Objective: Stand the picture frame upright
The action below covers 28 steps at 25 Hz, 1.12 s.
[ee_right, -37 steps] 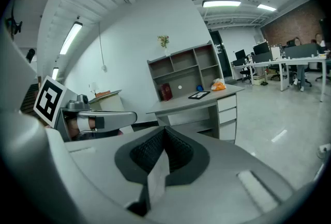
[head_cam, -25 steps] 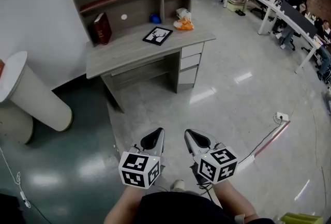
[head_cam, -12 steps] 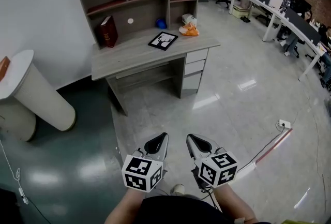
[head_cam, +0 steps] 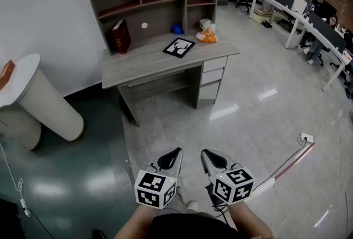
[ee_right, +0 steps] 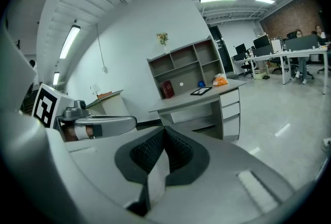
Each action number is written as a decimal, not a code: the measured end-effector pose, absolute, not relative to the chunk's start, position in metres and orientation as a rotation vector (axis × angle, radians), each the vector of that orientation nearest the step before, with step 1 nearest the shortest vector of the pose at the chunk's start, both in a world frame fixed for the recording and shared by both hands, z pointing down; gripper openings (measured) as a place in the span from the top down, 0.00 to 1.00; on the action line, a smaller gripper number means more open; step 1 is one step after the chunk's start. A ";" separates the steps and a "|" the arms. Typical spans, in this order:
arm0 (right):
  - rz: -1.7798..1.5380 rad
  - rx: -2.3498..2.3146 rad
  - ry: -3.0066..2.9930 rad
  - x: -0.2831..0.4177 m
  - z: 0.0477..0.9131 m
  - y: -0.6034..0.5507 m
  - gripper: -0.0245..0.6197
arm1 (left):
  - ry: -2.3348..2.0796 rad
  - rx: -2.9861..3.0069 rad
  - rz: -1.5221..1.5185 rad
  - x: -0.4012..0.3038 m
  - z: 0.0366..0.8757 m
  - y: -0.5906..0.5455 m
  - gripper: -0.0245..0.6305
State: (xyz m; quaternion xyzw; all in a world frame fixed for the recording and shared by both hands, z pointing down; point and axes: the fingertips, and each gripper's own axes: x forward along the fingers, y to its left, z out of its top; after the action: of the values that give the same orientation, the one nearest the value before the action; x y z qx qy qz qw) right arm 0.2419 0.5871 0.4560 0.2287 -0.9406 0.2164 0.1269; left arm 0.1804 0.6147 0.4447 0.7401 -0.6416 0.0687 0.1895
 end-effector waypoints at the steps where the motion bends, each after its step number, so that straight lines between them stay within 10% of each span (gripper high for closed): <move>1: 0.624 0.665 -2.738 0.240 0.455 0.585 0.97 | -1.804 2.080 0.186 0.179 0.445 0.612 0.97; 28: 0.591 0.624 -2.699 0.132 0.462 0.502 0.96 | -1.761 2.105 0.170 0.084 0.448 0.529 0.97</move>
State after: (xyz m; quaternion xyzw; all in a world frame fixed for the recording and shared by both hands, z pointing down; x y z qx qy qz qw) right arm 0.1318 0.5021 0.4616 0.2178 -0.9415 0.2060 0.1538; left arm 0.0842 0.5287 0.4480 0.7510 -0.6281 0.0607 0.1947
